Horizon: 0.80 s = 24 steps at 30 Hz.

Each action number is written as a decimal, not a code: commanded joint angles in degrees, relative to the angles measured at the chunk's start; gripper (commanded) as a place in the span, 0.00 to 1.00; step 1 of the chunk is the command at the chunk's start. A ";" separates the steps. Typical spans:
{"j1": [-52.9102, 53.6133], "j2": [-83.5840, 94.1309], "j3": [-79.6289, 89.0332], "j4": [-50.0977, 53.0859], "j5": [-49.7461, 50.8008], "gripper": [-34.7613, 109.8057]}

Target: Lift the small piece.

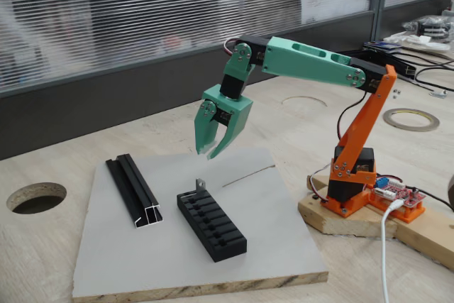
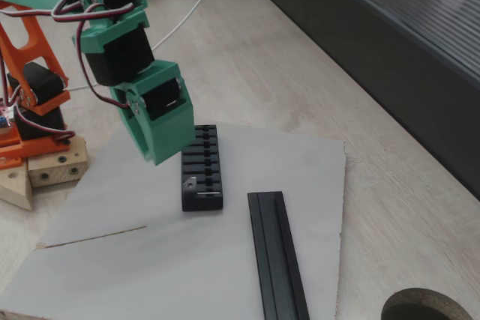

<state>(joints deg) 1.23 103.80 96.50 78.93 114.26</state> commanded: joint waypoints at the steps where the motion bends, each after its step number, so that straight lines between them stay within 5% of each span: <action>1: 0.62 0.62 -0.88 0.00 9.05 0.35; 6: 0.62 0.62 -0.88 0.00 17.93 0.35; 24: 1.41 0.62 0.00 0.70 18.02 0.35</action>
<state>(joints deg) 1.85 103.80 96.50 79.01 131.57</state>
